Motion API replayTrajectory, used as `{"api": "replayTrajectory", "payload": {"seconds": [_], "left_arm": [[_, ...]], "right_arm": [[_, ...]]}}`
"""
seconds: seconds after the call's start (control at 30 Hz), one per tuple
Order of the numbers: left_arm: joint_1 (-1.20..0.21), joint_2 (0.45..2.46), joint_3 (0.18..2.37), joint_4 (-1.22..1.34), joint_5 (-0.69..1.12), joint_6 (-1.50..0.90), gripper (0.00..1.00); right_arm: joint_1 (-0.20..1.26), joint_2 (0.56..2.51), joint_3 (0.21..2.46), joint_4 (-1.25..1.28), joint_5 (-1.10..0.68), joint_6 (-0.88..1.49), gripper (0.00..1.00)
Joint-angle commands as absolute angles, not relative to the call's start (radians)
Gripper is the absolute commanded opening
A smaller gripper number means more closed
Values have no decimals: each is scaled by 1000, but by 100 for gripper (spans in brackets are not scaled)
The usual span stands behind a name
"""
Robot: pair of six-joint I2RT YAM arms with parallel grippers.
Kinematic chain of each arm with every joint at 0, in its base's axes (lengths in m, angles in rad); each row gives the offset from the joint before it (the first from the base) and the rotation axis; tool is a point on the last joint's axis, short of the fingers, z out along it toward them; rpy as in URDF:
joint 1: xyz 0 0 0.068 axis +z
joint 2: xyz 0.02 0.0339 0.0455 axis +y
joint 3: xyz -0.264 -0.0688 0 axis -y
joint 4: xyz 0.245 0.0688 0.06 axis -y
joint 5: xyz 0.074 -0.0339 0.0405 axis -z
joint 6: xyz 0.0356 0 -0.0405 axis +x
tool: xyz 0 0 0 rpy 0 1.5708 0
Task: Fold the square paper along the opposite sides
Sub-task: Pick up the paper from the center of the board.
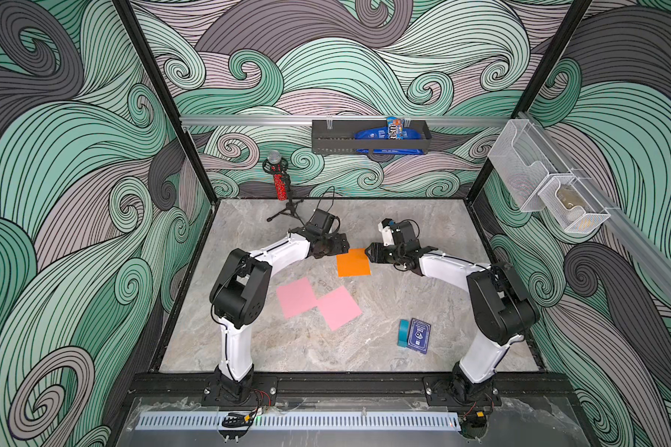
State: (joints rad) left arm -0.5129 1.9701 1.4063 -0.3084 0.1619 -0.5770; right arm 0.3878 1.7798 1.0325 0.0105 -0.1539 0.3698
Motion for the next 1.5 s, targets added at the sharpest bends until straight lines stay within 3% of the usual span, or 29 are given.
{"api": "replayTrajectory", "payload": {"seconds": [0.0,0.2,0.77,0.97,1.47], "left_arm": [[-510,1973,1406,-366,196,-563,84],[-510,1964,1320,-301,264,-590,90],[-505,1957,1334,-288,211,-634,87],[-503,1979,1367,-293,202,-630,77],[-505,2081,1394,-281,243,-614,76]], "right_arm": [[396,1814,1023,8,-206,313,54],[401,1858,1018,11,-212,319,52],[422,1755,1045,-82,-12,417,55],[410,1795,1060,-79,-69,350,52],[419,1926,1073,-30,-162,350,44]]}}
